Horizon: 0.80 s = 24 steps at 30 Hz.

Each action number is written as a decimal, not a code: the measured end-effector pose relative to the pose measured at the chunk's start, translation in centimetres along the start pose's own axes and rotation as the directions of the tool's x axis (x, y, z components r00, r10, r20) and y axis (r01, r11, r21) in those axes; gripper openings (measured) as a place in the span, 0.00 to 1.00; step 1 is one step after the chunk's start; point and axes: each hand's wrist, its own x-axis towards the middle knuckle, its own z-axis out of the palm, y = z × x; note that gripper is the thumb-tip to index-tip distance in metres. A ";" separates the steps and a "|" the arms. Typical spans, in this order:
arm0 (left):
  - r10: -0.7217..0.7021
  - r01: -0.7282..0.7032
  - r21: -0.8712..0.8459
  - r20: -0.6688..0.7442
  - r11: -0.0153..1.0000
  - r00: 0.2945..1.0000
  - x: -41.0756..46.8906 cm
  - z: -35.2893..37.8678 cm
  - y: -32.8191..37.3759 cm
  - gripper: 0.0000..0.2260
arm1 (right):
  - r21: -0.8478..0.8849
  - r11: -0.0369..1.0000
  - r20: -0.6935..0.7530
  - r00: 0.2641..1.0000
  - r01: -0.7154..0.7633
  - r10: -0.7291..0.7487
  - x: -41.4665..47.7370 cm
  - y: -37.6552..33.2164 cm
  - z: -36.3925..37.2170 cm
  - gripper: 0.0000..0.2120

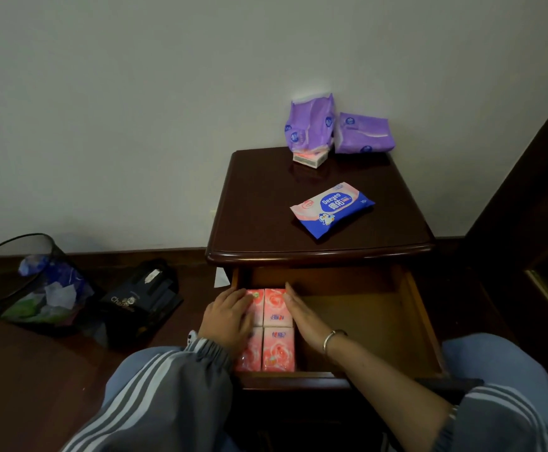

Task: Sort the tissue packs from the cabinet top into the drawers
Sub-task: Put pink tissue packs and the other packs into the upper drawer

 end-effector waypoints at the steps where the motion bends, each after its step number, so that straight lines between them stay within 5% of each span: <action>1: 0.001 -0.001 -0.020 -0.014 1.000 1.000 -0.1 -0.3 0.0 0.20 | -0.001 1.000 -0.018 1.000 0.008 -0.008 -0.3 -0.2 0.0 0.27; 5: 0.033 -0.051 -0.102 -0.165 0.993 0.986 -0.5 -1.7 0.1 0.14 | -0.030 0.997 -0.067 0.995 0.072 -0.073 -2.4 -0.5 -1.1 0.27; 9: 0.085 -0.157 -0.174 -0.363 0.972 0.928 -0.3 -4.2 1.4 0.08 | -0.104 0.956 -0.093 0.954 0.274 -0.284 -6.3 -2.4 -5.1 0.16; 13: 0.155 -0.262 -0.167 -0.475 0.951 0.866 2.7 -8.1 3.4 0.09 | -0.396 0.826 -0.351 0.765 0.402 -0.540 -7.6 -5.9 -12.3 0.09; 17: 0.168 -0.278 -0.159 -0.493 0.947 0.854 7.7 -10.6 5.1 0.08 | -0.602 0.785 -0.558 0.626 0.148 -0.545 -4.3 -7.6 -20.1 0.13; 24: 0.080 -0.210 -0.246 -0.451 0.946 0.889 17.6 -11.8 7.8 0.12 | -0.742 0.640 -0.487 0.815 -0.198 -0.312 5.3 -8.3 -25.2 0.31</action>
